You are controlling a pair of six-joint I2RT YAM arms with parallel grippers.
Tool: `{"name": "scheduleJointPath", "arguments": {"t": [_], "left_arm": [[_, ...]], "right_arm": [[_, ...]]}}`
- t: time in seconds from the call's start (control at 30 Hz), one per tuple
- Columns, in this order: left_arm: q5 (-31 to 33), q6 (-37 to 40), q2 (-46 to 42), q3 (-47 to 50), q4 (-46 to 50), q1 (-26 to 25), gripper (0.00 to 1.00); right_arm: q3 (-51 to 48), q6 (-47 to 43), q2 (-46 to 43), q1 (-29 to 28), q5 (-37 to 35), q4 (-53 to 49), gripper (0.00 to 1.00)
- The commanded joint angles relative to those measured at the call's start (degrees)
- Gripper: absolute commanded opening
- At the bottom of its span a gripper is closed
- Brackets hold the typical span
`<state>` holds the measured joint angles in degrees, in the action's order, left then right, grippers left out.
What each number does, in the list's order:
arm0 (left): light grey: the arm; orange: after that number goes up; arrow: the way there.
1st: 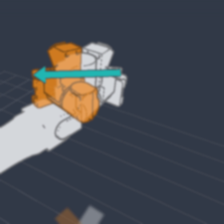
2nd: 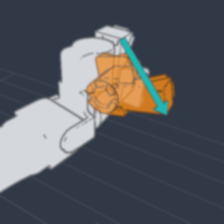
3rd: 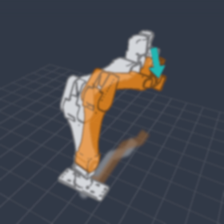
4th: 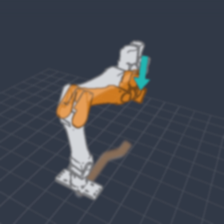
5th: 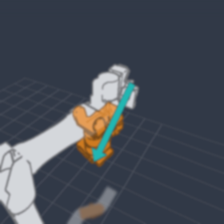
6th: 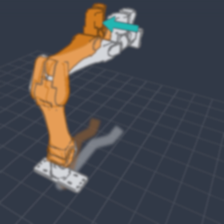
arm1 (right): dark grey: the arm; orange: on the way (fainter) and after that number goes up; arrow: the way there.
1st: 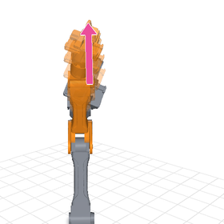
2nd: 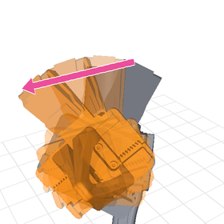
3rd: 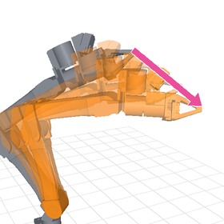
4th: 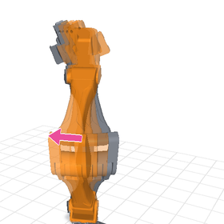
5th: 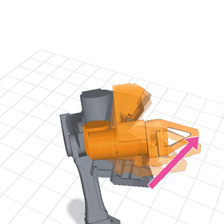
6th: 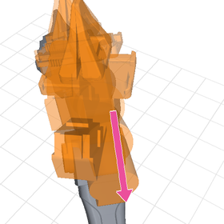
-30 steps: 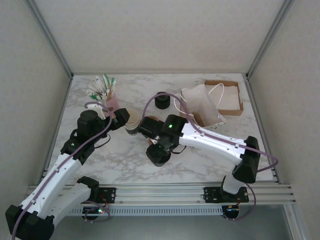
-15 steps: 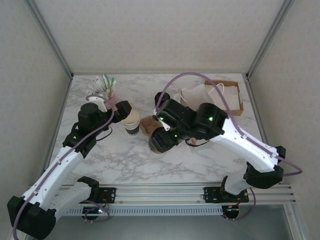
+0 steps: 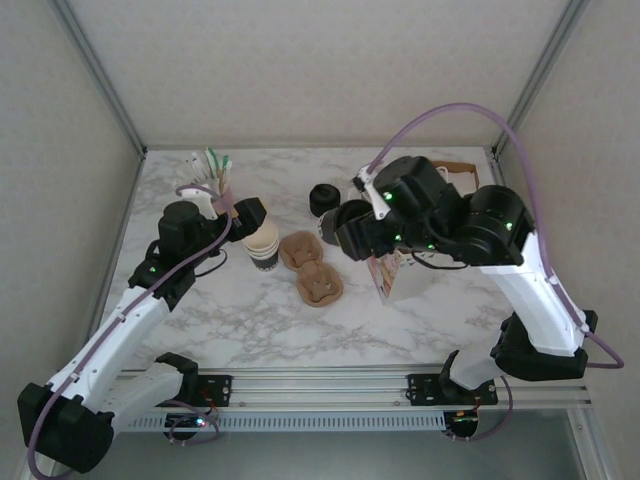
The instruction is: Pack the takeout coffee
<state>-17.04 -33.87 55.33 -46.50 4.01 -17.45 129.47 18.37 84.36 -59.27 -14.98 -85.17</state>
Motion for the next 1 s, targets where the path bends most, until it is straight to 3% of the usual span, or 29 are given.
{"name": "scheduleJointPath", "arguments": {"t": [0.0,0.27,0.53,0.77,0.97], "left_arm": [[-1.5,0.7,0.4,-2.2,-2.2,0.5,1.00],[-1.6,1.4,1.3,-3.7,-1.8,0.4,1.00],[-2.9,2.5,5.1,-6.8,-2.3,-0.4,1.00],[-0.4,8.6,13.2,-18.8,1.0,-4.8,1.00],[-0.7,11.0,21.8,-27.4,0.1,-7.3,1.00]], "right_arm": [[3.2,-2.0,-1.5,2.7,-3.4,-1.4,0.73],[6.4,-1.1,-2.3,9.8,-5.5,-3.5,0.72],[10.4,2.6,1.2,16.2,-6.0,-13.4,0.71],[8.1,2.3,4.4,22.3,0.0,-17.8,0.68],[1.6,2.1,5.1,25.3,0.4,-17.9,0.67]]}}
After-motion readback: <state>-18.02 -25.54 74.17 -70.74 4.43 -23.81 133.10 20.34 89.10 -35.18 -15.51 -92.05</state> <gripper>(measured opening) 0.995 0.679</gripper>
